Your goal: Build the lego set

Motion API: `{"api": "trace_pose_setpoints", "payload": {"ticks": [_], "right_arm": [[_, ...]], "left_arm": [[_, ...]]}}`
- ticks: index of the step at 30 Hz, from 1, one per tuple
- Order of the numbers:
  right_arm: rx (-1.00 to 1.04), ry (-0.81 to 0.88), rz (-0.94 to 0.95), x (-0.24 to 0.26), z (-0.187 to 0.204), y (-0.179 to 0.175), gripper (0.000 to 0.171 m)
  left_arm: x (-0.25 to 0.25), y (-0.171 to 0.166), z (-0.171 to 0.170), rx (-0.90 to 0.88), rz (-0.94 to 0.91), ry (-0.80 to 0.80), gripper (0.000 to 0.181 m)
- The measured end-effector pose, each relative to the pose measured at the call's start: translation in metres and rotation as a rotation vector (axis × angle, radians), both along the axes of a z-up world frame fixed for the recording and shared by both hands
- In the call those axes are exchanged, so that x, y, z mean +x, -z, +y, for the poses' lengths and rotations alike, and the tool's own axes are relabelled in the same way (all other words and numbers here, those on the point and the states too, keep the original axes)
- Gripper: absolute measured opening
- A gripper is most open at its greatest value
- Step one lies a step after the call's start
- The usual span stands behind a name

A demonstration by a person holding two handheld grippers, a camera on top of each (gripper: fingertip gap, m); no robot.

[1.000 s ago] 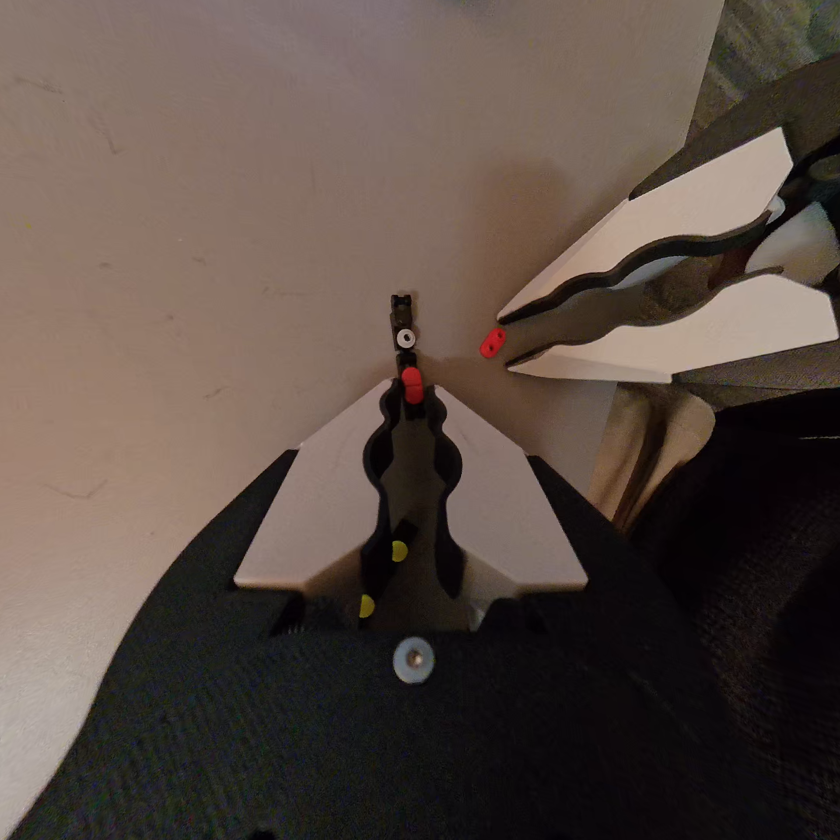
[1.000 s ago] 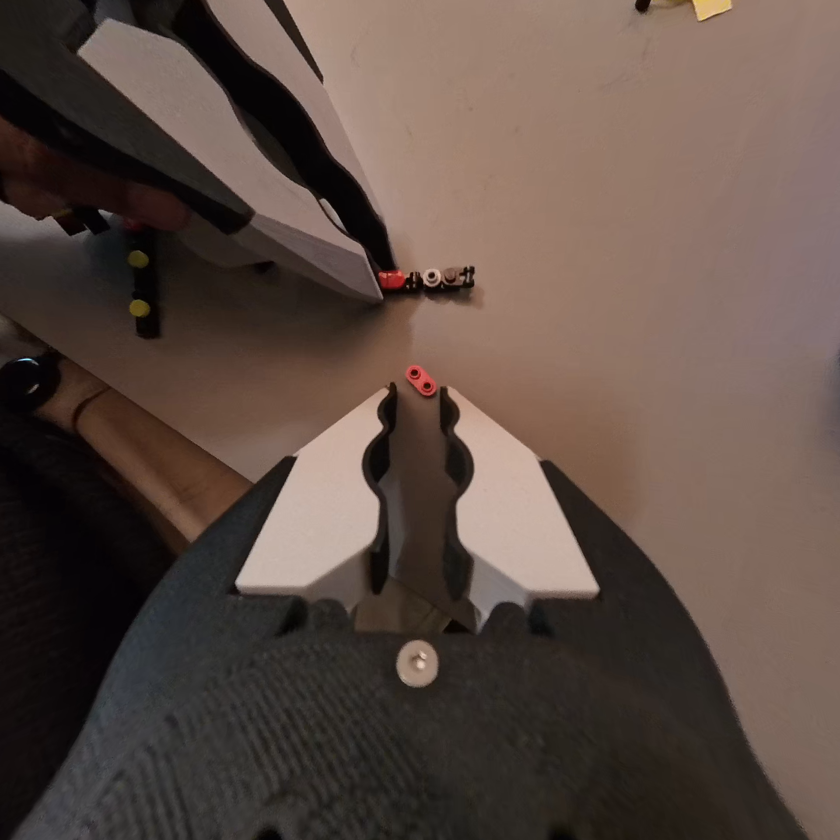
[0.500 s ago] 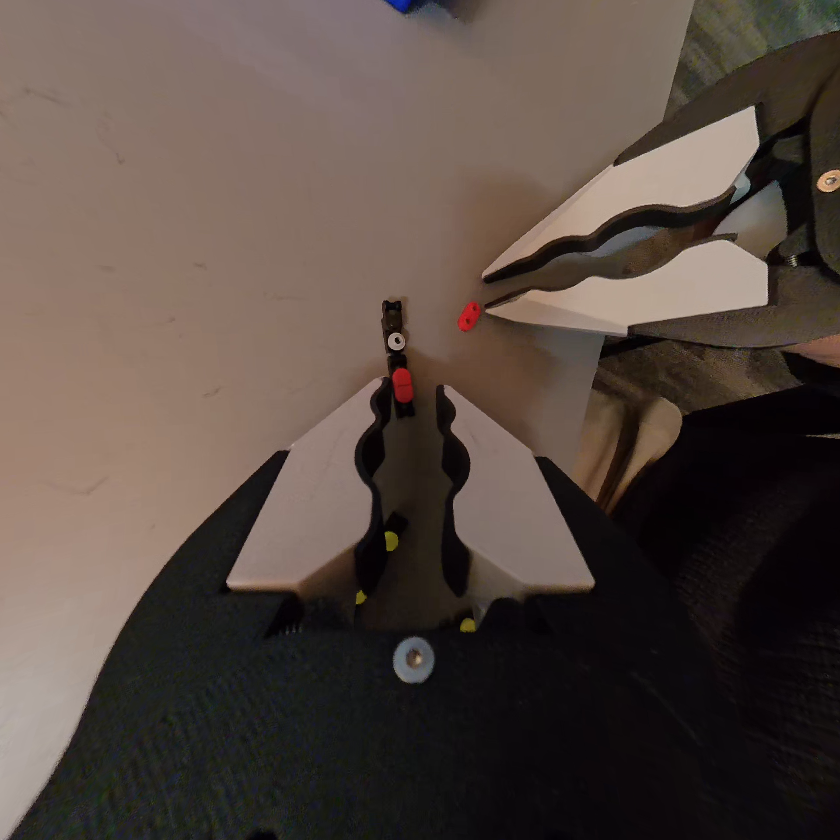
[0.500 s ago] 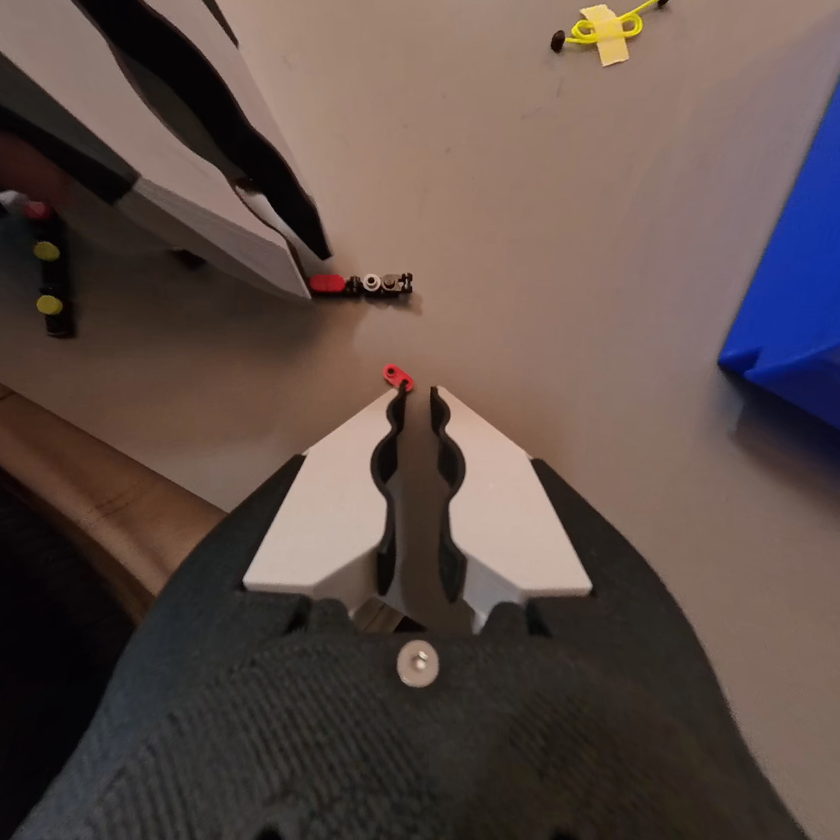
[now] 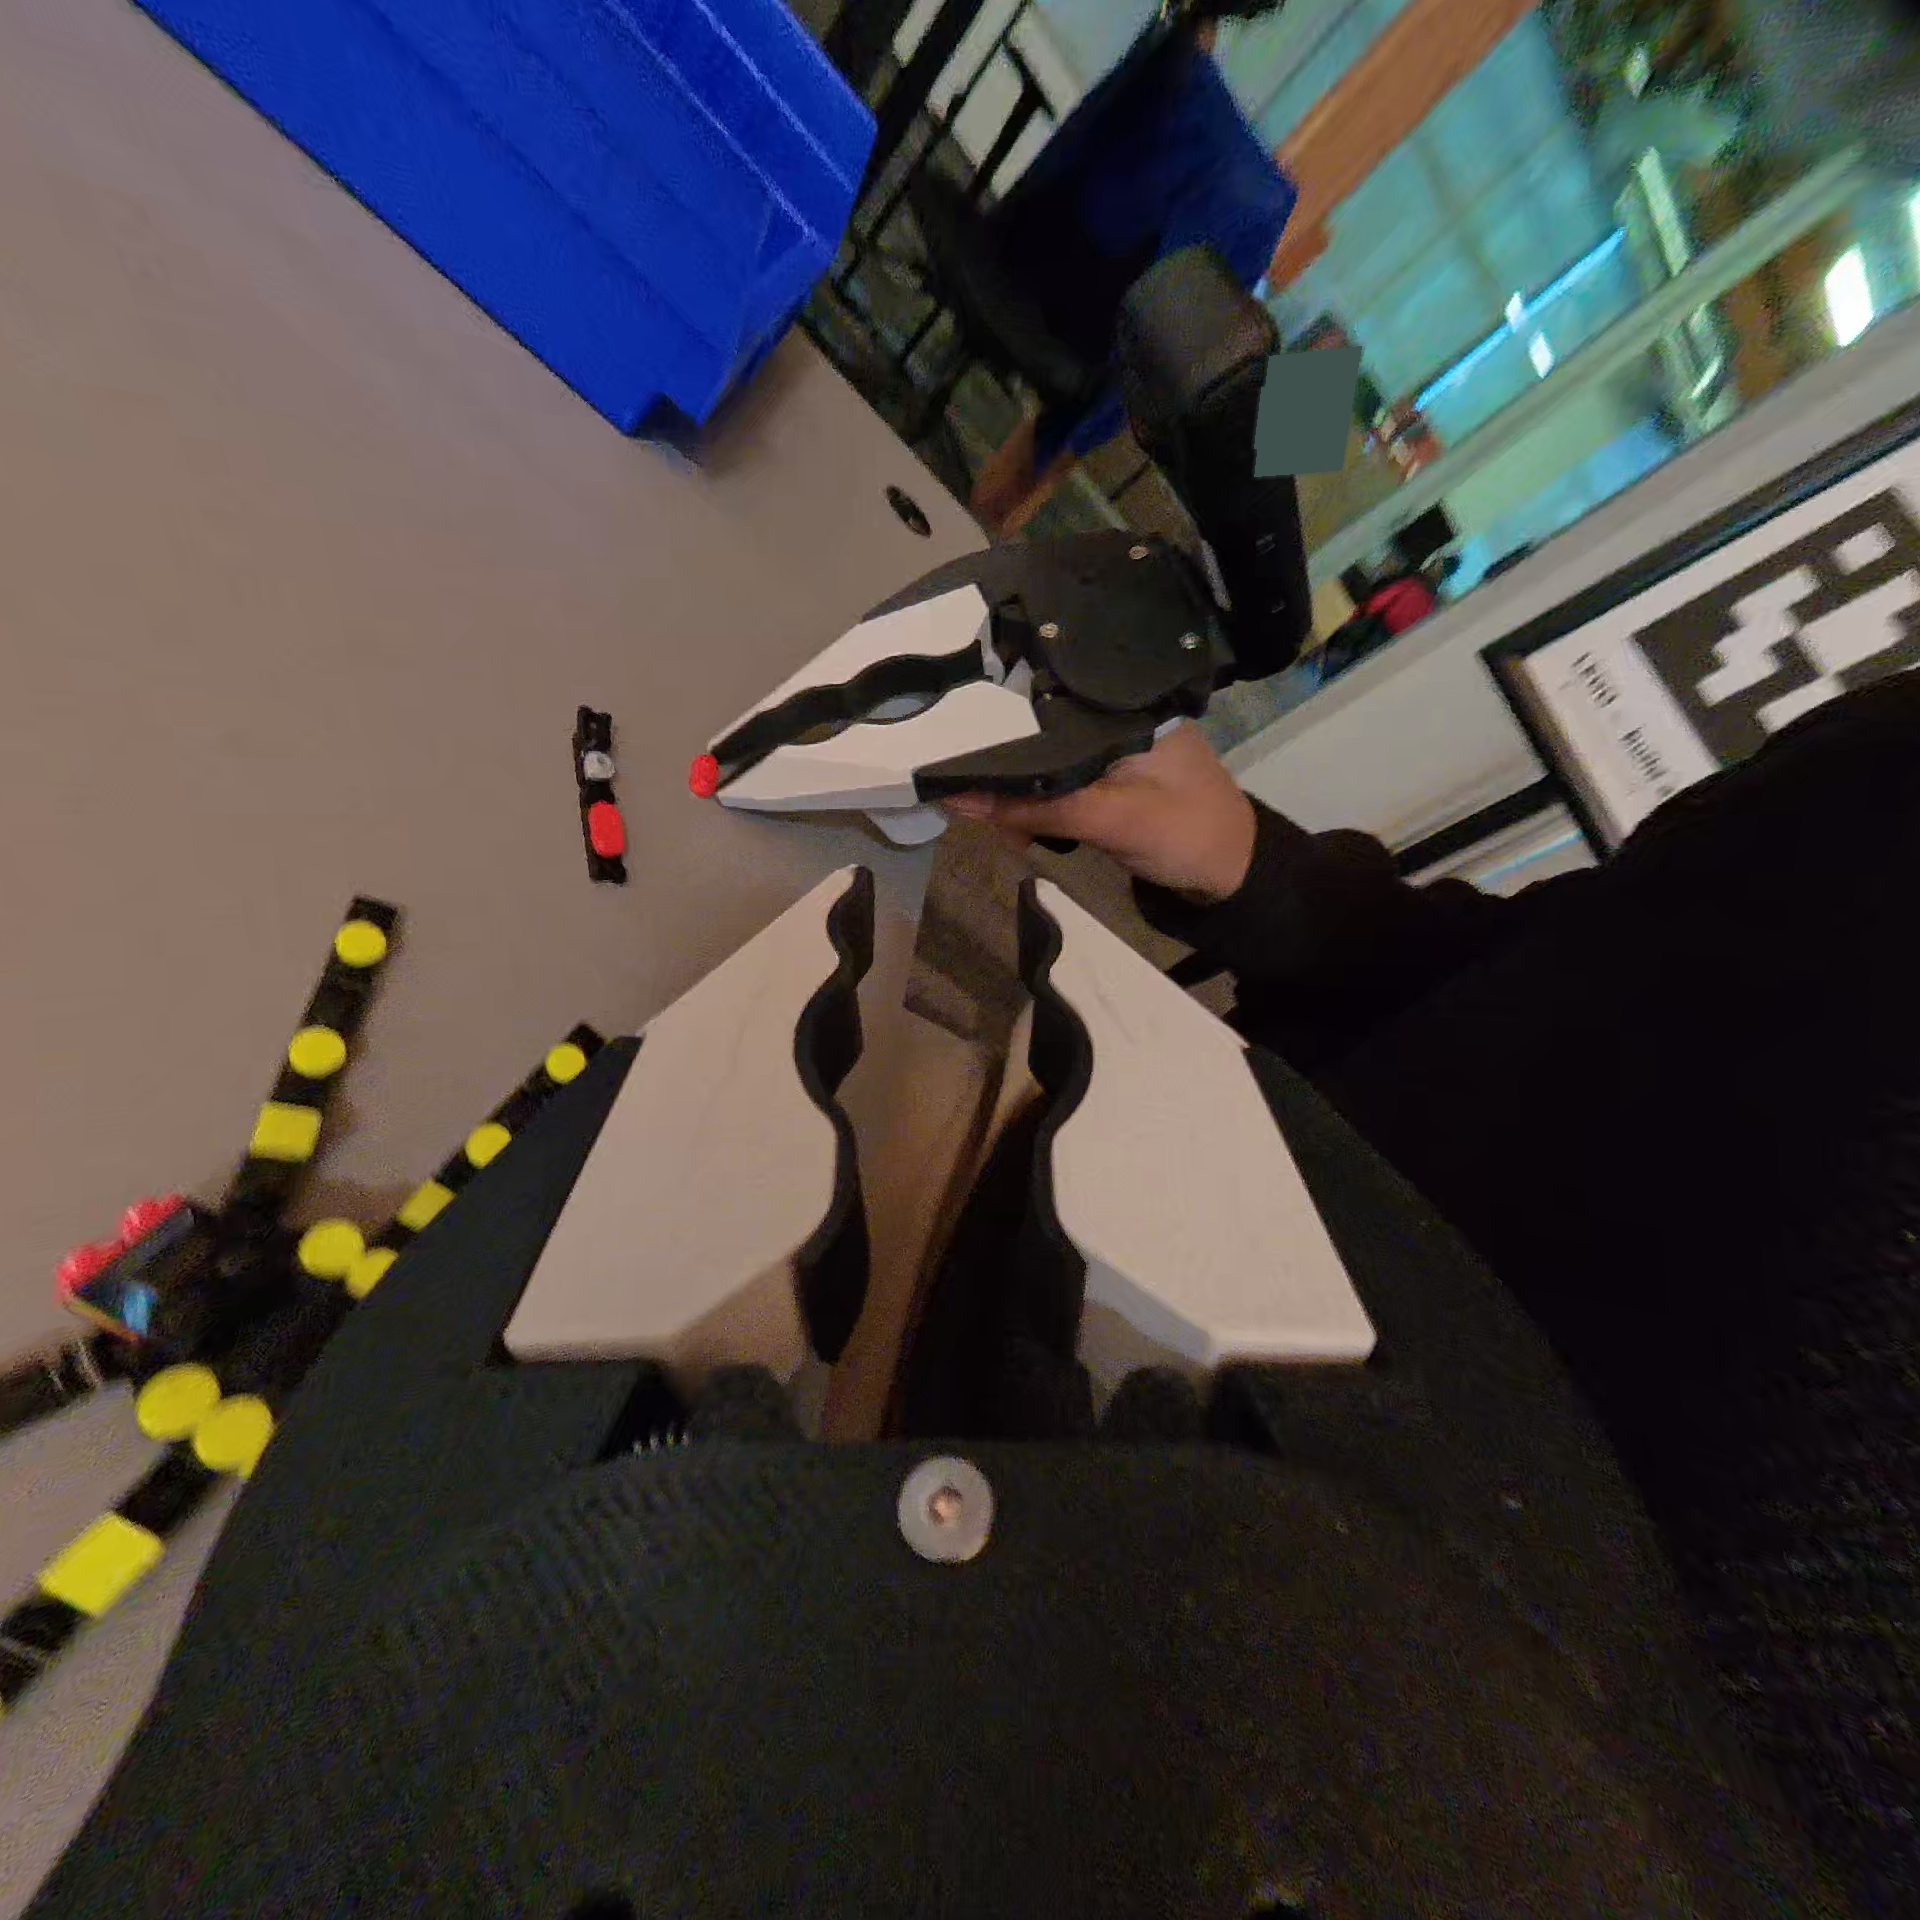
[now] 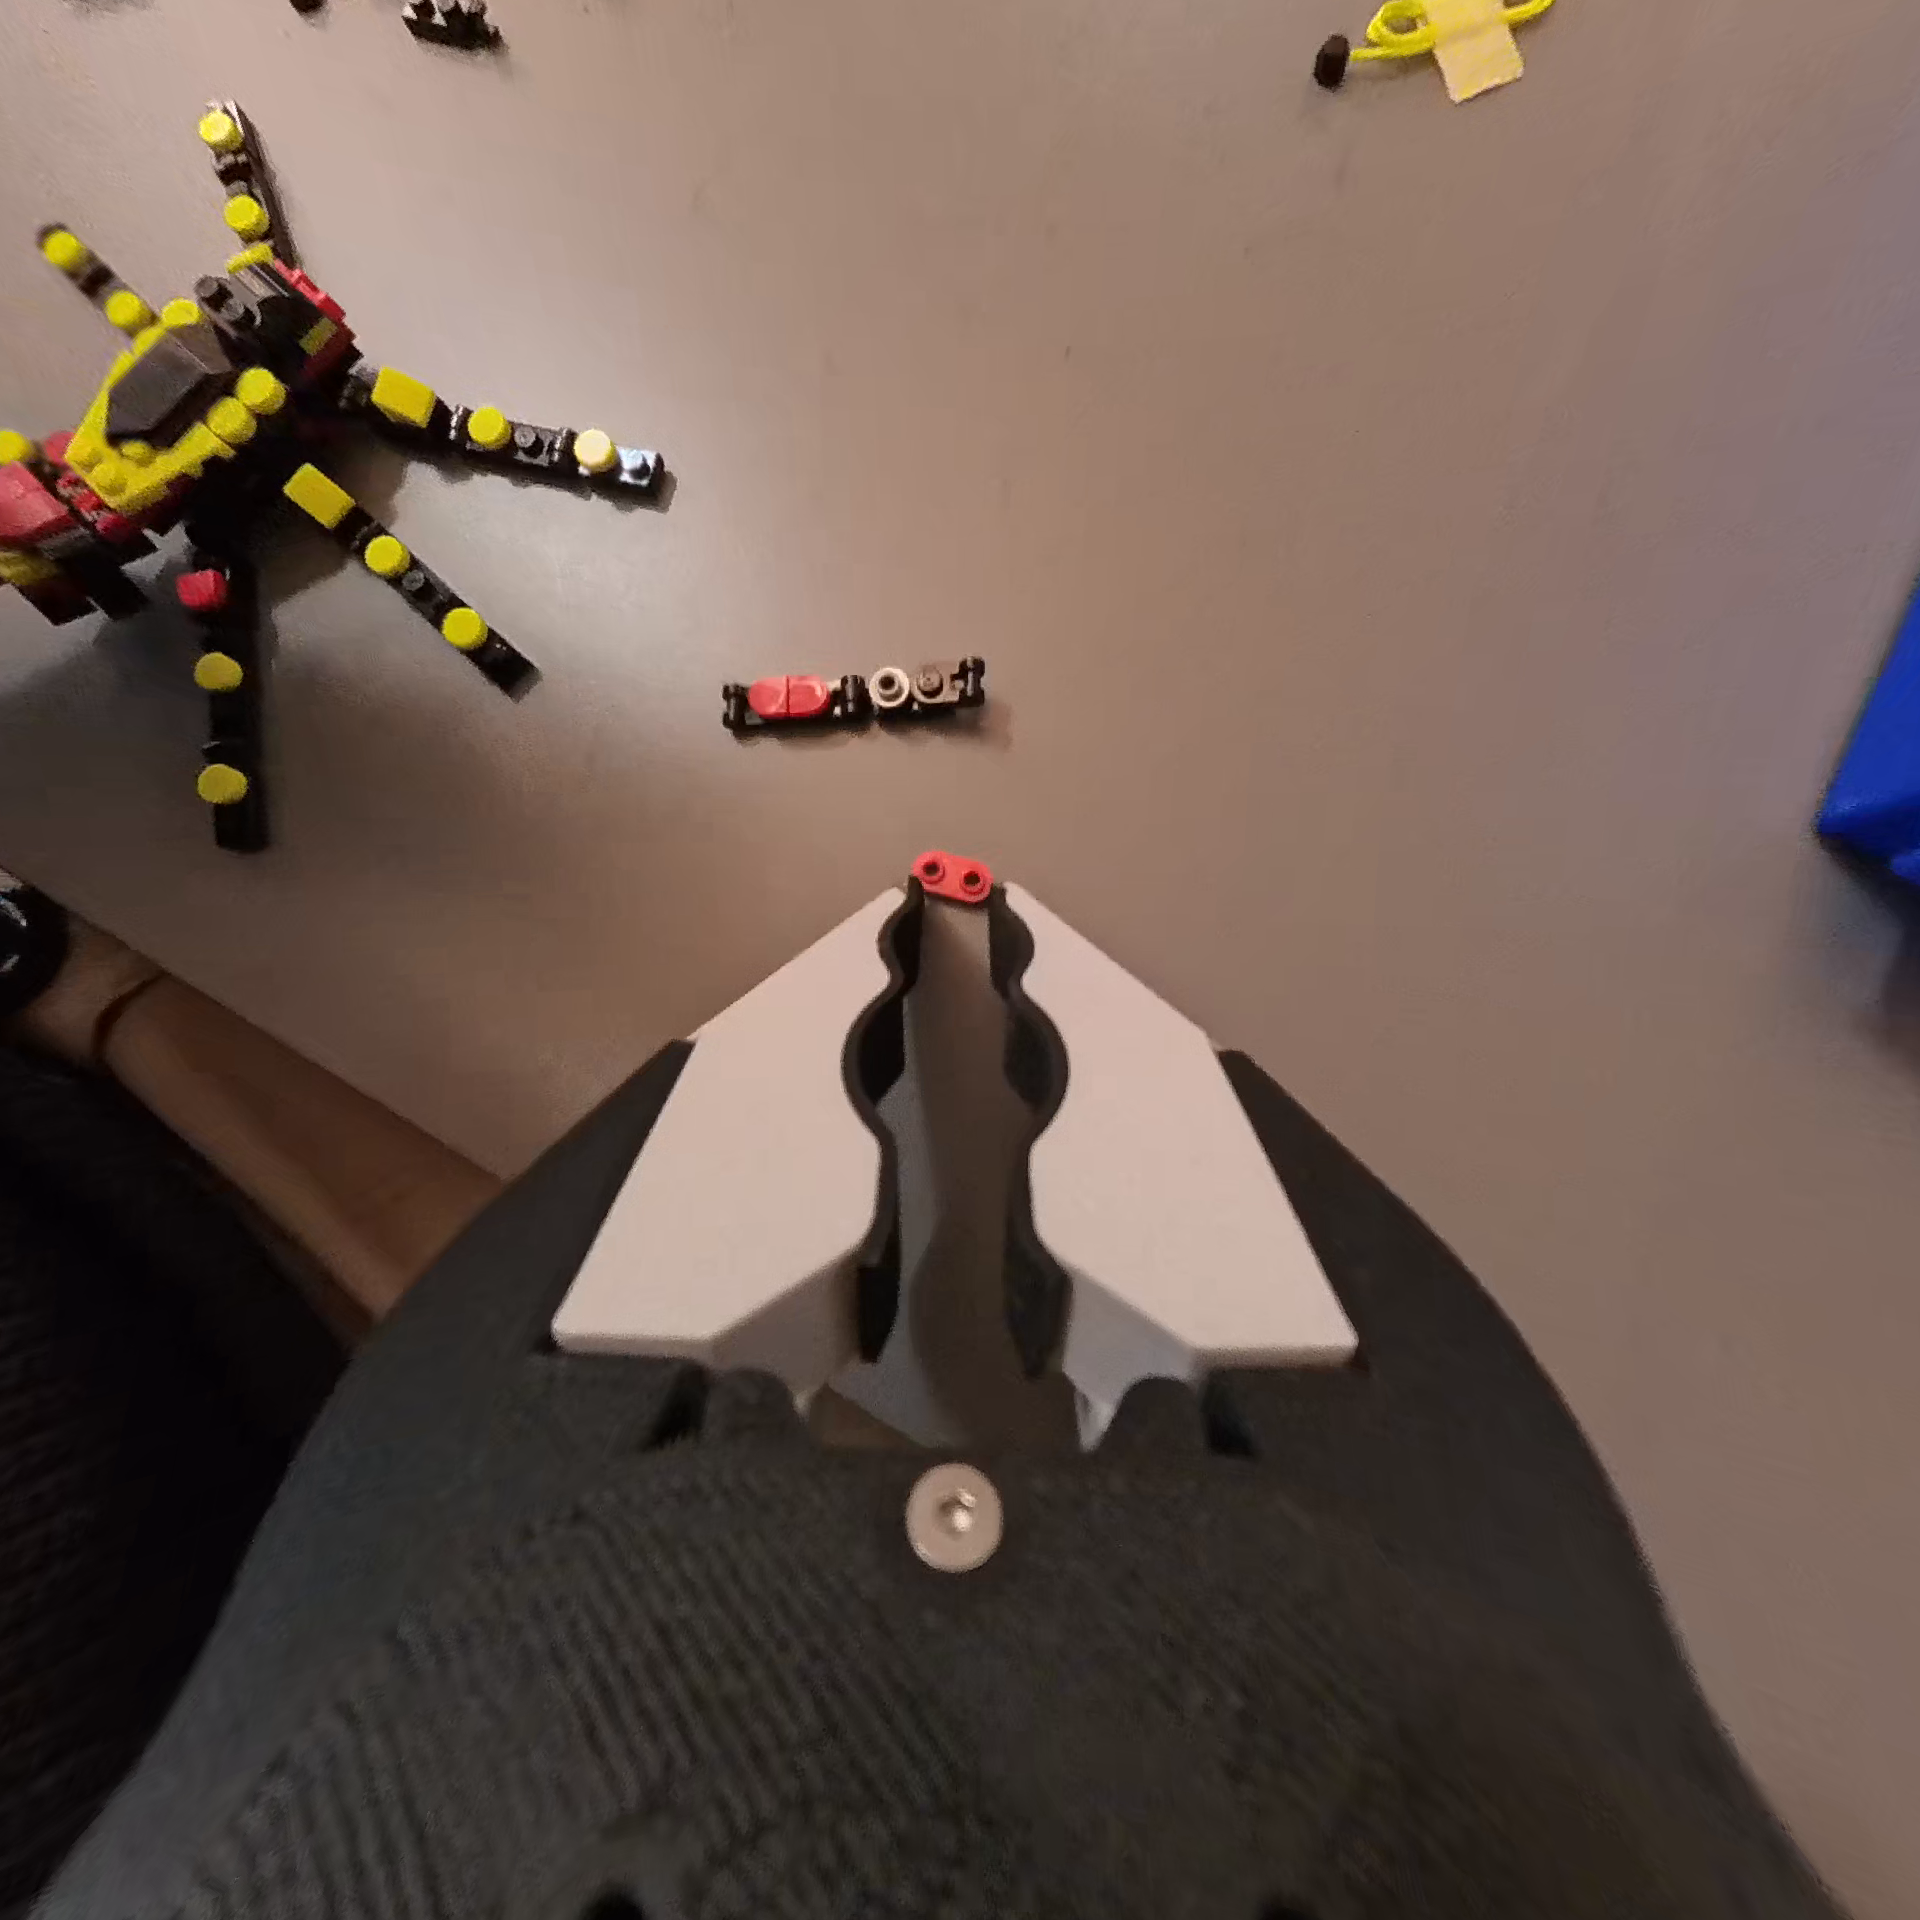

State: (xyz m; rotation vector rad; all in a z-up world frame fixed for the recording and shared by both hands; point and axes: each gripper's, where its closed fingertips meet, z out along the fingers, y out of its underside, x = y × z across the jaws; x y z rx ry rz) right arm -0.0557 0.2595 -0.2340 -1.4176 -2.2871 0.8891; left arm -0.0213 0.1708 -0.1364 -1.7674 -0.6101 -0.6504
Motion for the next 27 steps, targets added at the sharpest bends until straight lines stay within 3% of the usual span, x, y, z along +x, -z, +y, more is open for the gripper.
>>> {"api": "trace_pose_setpoints", "payload": {"ticks": [5,14,19,27], "right_arm": [[0.025,-0.026,0.01,0.0,-0.004,0.0,0.016],[0.05,0.05,0.001,0.005,0.002,-0.001,0.018],[-0.001,0.018,-0.01,0.006,-0.005,0.0,0.008],[-0.003,-0.043,0.02,-0.002,-0.015,0.0,0.015]], "left_arm": [[0.006,0.017,-0.019,0.004,-0.077,-0.036,0.023],[0.006,0.018,-0.019,0.012,-0.074,-0.026,0.022],[0.006,0.023,-0.018,0.0,-0.082,-0.019,0.022],[0.008,0.026,-0.016,-0.011,-0.065,-0.005,0.021]]}}
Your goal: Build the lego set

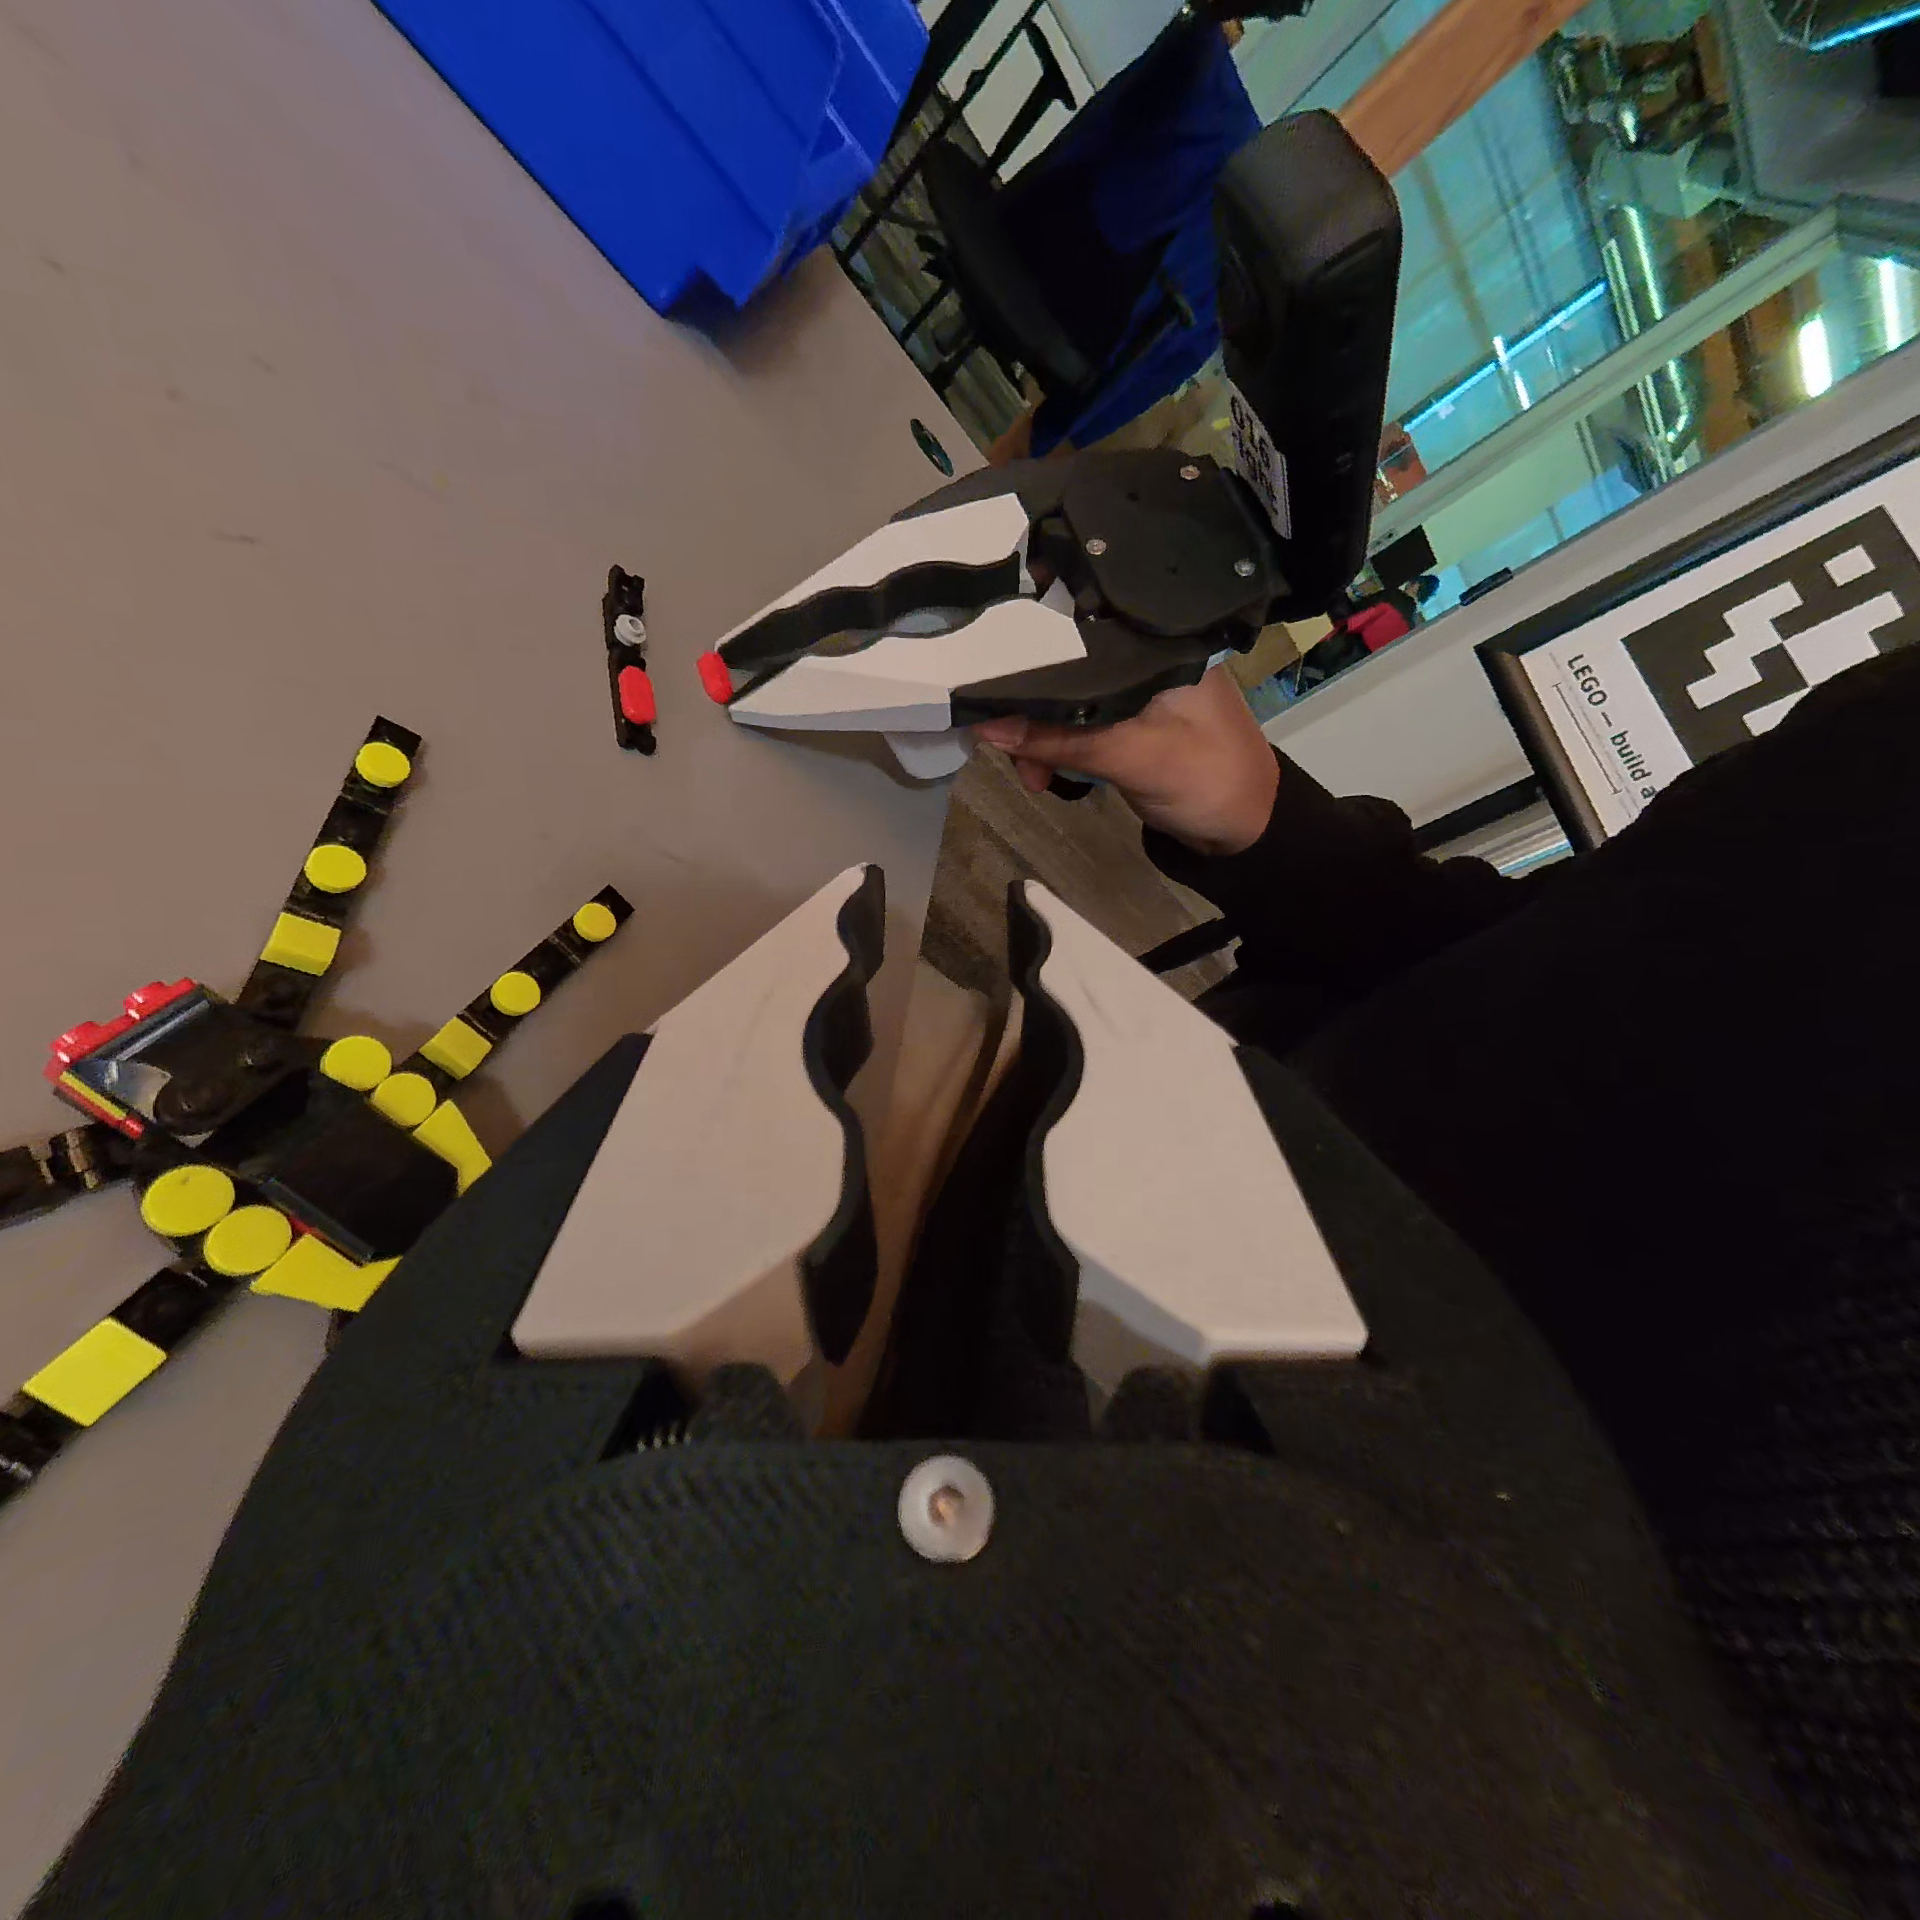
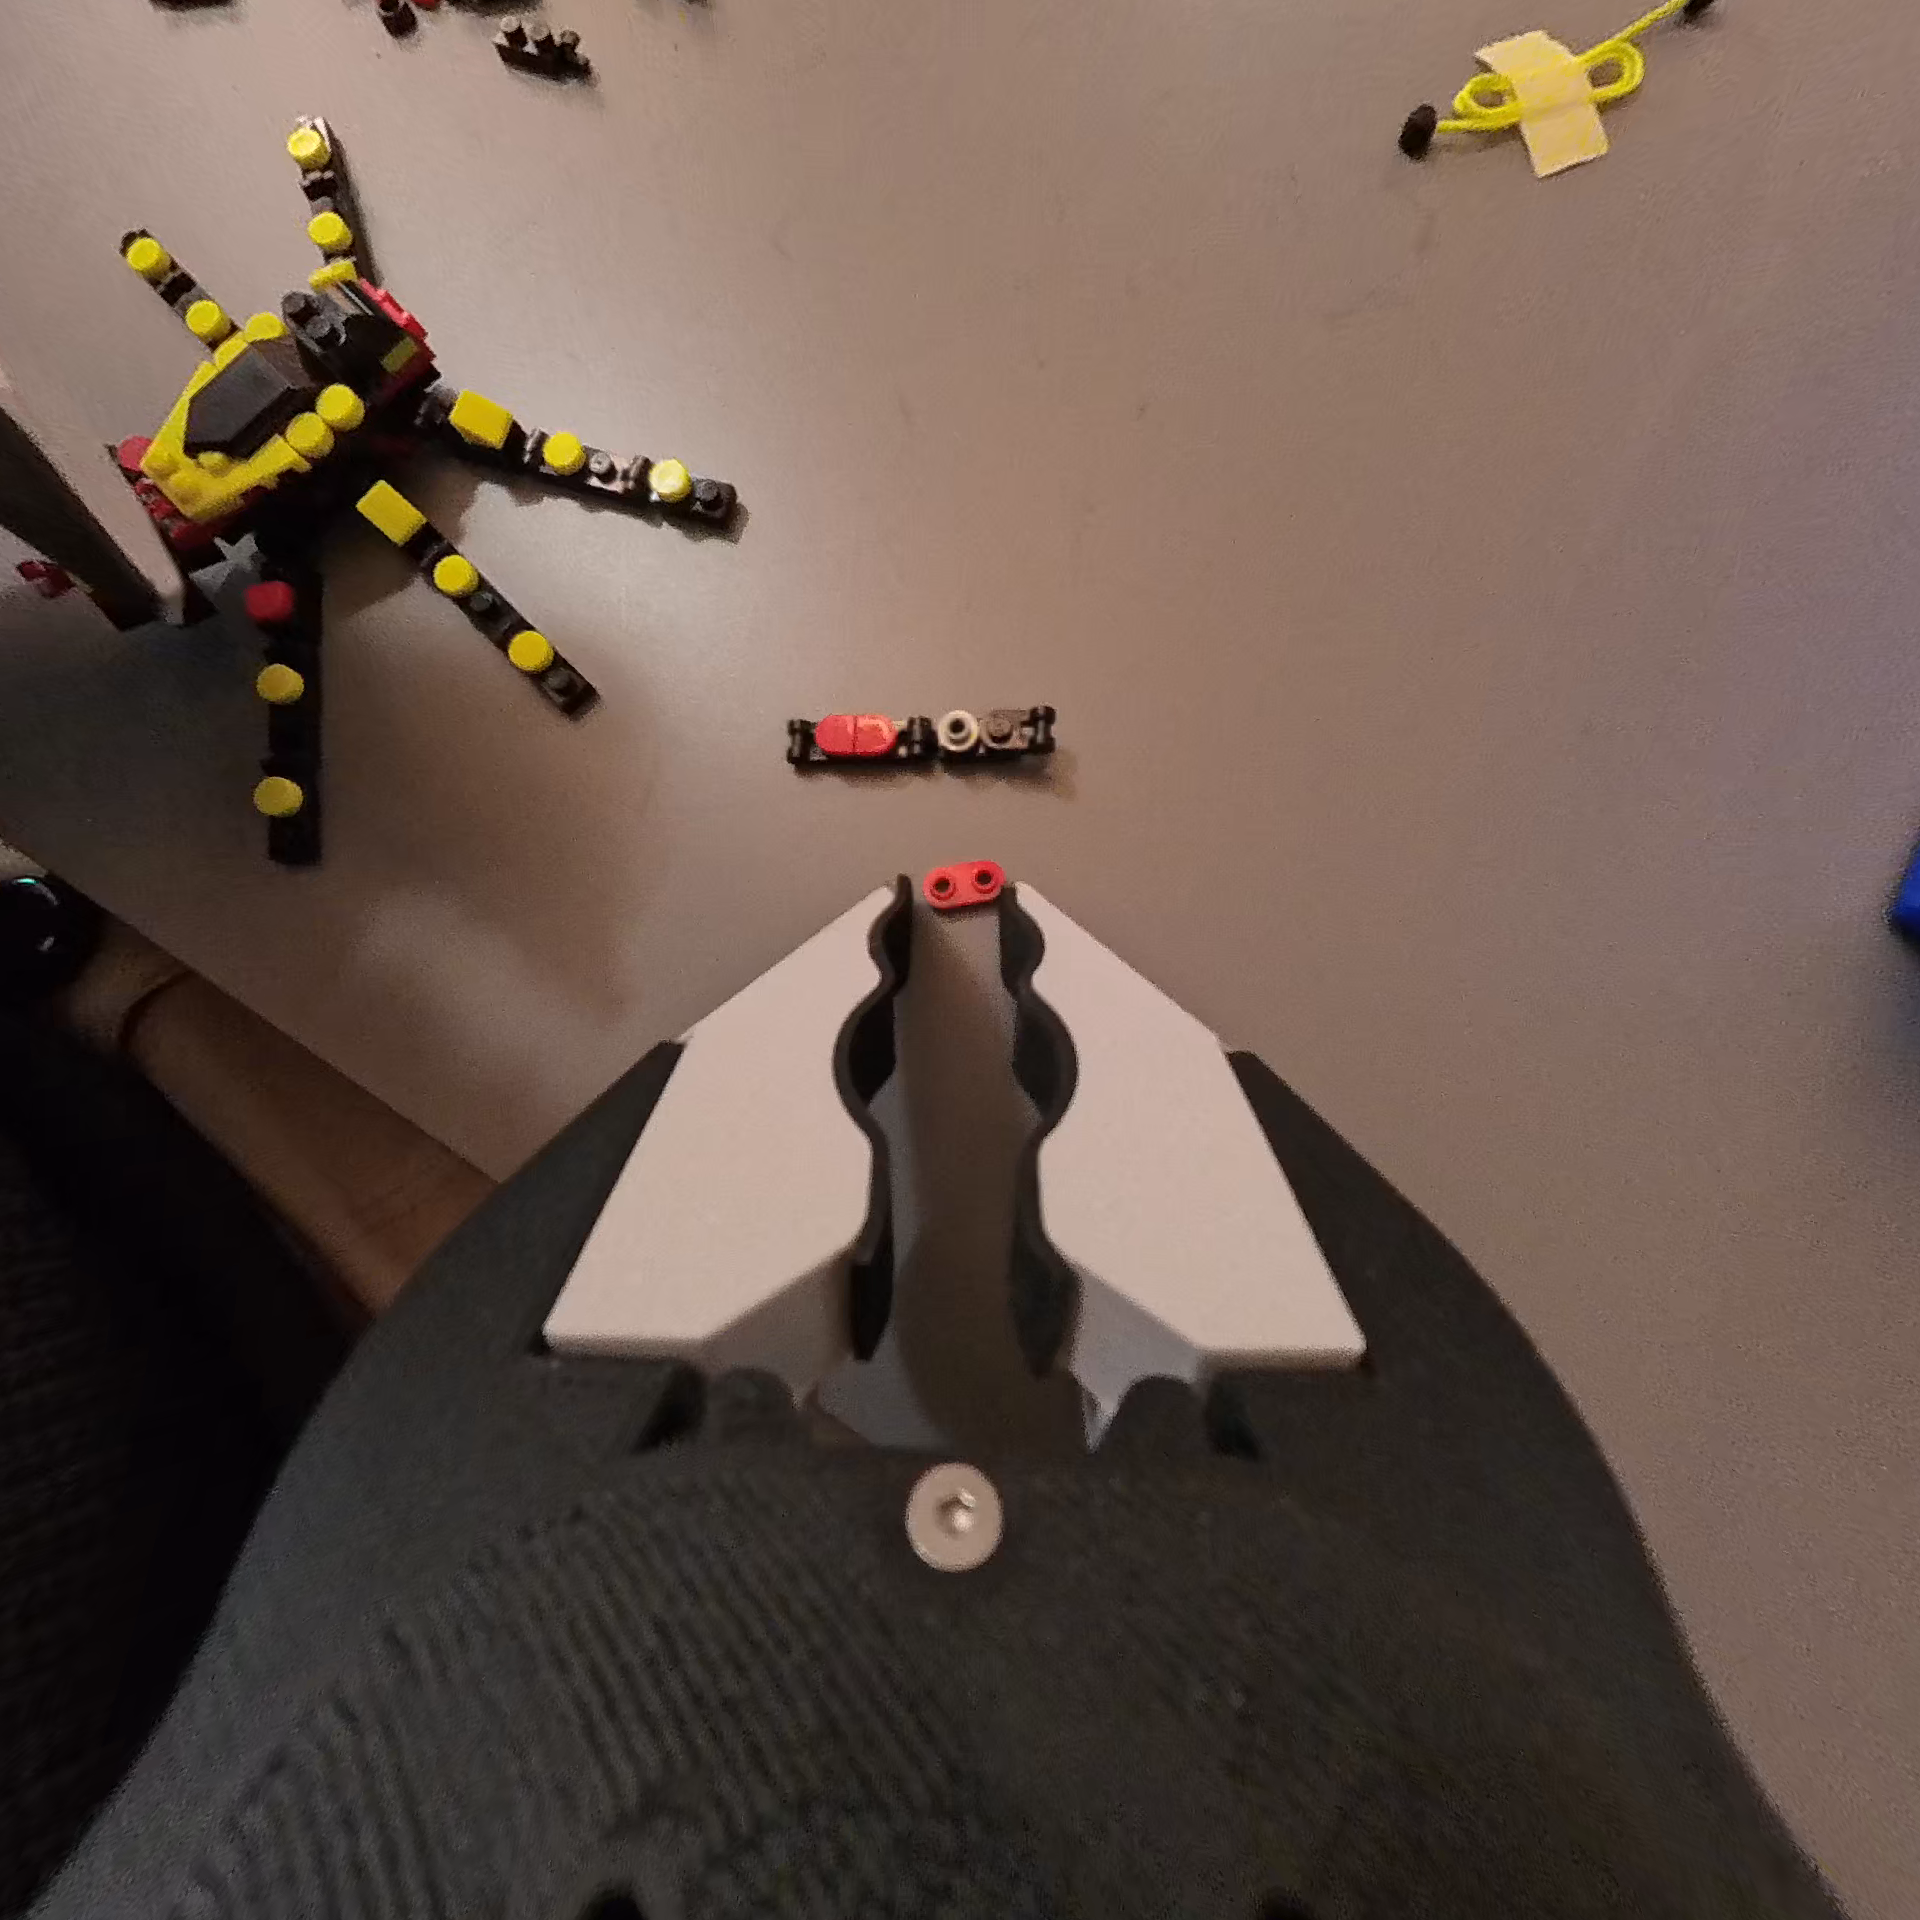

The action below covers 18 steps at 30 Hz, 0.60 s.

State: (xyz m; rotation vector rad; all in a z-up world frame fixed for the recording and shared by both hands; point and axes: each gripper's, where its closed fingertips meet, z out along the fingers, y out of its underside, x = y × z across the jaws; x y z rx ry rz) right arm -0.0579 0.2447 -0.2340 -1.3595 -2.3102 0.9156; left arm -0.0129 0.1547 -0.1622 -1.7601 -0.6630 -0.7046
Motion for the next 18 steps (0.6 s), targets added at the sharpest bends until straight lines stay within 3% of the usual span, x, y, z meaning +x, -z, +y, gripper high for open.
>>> {"api": "trace_pose_setpoints", "payload": {"ticks": [4,9,11,15,18], "right_arm": [[0.037,-0.045,0.029,0.001,-0.001,-0.002,0.021],[0.109,-0.314,0.132,0.008,-0.009,-0.018,0.027],[0.162,-0.283,0.16,-0.003,0.007,-0.02,0.022],[-0.068,-0.224,0.03,-0.002,-0.004,-0.019,0.026],[-0.005,-0.18,0.027,-0.005,-0.002,-0.013,0.025]], "left_arm": [[0.001,0.0,0.0,0.003,-0.005,0.004,0.021],[0.001,-0.001,0.0,0.007,0.001,0.003,0.02],[0.002,-0.001,0.0,0.009,-0.001,0.009,0.02],[0.005,0.0,0.001,-0.002,0.015,0.02,0.02],[0.005,0.003,0.001,-0.018,0.04,0.019,0.02]]}}
